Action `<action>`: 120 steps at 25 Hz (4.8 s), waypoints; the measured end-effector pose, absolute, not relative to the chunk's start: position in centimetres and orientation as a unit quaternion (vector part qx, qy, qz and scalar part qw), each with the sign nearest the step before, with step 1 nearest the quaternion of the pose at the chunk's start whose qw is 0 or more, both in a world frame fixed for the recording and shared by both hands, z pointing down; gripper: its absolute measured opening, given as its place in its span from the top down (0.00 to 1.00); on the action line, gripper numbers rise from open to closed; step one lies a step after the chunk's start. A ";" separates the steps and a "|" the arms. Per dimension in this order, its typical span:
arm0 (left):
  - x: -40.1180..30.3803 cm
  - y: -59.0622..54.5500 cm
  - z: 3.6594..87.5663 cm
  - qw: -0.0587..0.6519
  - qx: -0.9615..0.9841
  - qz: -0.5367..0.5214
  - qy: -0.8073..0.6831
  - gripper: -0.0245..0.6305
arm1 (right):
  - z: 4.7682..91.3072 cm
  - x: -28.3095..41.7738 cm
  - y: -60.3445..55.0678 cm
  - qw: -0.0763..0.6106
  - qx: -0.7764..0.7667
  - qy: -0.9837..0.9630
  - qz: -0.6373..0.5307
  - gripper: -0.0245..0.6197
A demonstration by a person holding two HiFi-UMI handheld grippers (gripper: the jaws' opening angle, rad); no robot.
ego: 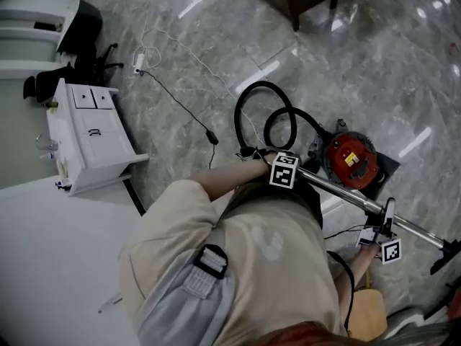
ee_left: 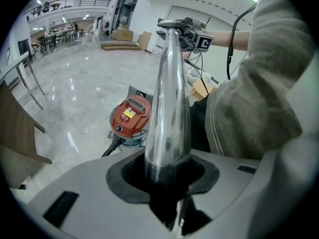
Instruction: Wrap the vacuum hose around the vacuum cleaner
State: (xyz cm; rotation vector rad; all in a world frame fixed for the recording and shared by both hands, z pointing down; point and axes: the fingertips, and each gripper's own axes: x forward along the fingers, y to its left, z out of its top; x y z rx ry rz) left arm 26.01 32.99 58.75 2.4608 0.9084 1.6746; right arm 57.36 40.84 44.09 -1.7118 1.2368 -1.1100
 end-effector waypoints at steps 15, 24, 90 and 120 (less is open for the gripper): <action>23.4 34.7 59.0 0.028 0.774 0.538 0.334 0.75 | 41.6 56.0 36.9 0.322 -0.668 0.529 -0.413 0.81; 19.1 32.6 53.2 0.174 0.799 0.456 0.351 0.56 | 41.6 48.5 37.4 0.312 -0.687 0.505 -0.419 0.81; 58.2 61.7 52.4 0.141 0.789 0.438 0.407 0.78 | 30.6 70.7 39.9 -0.016 -0.539 0.752 -0.380 0.83; 55.2 48.9 37.1 -0.154 0.888 0.337 0.273 0.45 | 37.3 65.6 40.8 -0.204 -0.440 0.769 -0.416 0.89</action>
